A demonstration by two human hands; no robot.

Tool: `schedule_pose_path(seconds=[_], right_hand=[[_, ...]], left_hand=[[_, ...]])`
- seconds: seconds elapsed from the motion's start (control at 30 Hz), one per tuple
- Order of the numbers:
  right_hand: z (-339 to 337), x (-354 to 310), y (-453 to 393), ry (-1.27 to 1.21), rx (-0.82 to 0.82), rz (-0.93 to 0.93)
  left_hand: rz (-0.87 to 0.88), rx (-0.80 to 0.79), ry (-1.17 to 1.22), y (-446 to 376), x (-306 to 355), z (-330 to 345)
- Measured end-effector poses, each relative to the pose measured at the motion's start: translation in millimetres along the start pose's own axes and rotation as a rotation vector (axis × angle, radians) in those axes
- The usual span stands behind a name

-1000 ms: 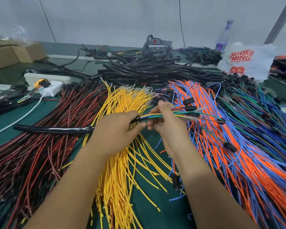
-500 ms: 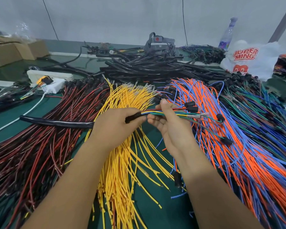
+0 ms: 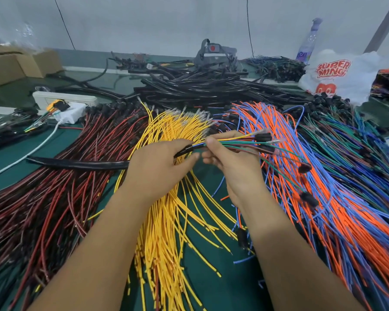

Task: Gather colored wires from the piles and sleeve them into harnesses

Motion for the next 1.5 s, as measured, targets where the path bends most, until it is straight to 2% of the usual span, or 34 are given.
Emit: schedule_pose_path(seconds=[0.13,0.23,0.37,0.53,0.7,0.93,1.13,1.37,1.5], right_hand=[[-4.1,2.0,-2.2,0.035,0.069,0.035],[-5.1,1.2,-3.8,0.042,0.047,0.031],[-3.5,3.7,-2.9,0.067,-0.060,0.085],[-7.1,4.4,-3.0,0.084,-0.033,0.056],[-10.0,7.4,-5.7,0.130,0.050,0.039],[-9.4,8.5,-5.5,0.094,0.032,0.035],[-8.6,12.7,-7.4,0.275,0.099,0.005],[-3.1,14.1,-4.0,0.129,-0.063,0.103],[-0.3,12.4,-1.9,0.044,-0.123,0.140]], left_hand=[[0.008,0.014,0.018,1.5,3.6,0.4],[-0.013,0.033,0.065,0.9,4.6,0.3],[-0.067,0.014,0.115,-0.2,3.0,3.3],[-0.084,-0.027,0.109,-0.2,-0.5,5.1],[-0.039,-0.029,0.131,0.0,-0.2,5.5],[0.005,-0.030,0.222,-1.8,-3.9,6.4],[0.079,0.014,0.169,-1.4,-0.4,4.3],[0.151,0.026,0.133,-1.3,5.2,1.0],[0.082,0.015,0.298,-3.4,4.0,5.7]])
Point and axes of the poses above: each hand's wrist, its own y-axis away from the middle knuckle, its own z-axis out of the palm, x = y × z, the point moved 4 cm from there along -y, towards the middle knuckle, and after that the axes turned 6 degrees about -y, right-handed, at the moved point
